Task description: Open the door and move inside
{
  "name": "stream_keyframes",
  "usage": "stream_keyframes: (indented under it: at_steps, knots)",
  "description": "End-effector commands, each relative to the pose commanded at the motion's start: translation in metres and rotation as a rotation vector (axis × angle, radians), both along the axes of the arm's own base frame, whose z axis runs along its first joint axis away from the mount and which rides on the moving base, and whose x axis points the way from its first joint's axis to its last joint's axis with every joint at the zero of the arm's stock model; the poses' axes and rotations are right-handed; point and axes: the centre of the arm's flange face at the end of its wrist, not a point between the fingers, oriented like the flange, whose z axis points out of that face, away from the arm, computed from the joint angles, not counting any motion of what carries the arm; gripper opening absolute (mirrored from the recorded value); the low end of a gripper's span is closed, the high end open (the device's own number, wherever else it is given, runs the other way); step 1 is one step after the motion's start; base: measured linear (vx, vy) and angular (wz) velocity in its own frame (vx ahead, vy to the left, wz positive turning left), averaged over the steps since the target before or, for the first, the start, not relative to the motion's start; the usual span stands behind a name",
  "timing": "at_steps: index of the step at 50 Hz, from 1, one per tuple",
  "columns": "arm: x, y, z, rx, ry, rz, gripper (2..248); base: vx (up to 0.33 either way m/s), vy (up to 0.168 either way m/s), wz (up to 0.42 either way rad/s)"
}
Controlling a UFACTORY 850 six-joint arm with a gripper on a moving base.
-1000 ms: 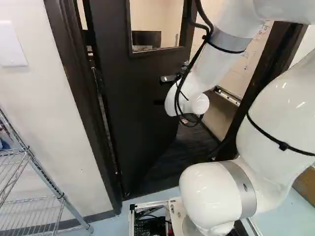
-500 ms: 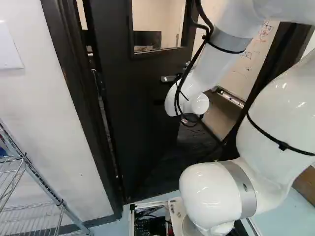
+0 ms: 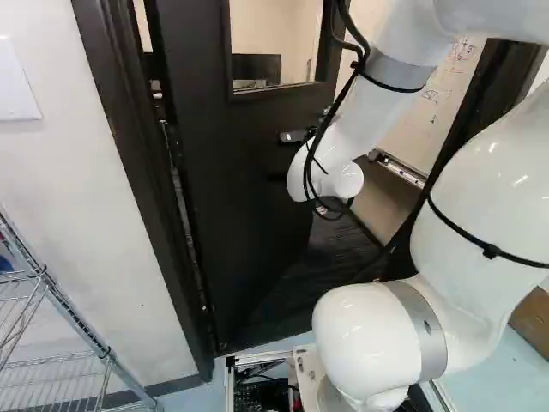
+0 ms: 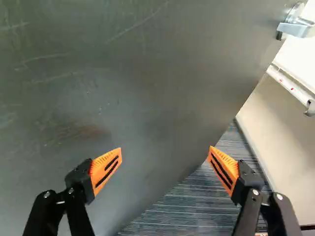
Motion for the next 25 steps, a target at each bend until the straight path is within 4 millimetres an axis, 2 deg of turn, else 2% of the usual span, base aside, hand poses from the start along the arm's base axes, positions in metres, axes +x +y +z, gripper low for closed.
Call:
stream_keyframes:
  at_steps: [25]
  knots:
    - [0.02, -0.002, 0.001, 0.03, 0.0, -0.057, 247, 0.0, 0.0, 0.0]
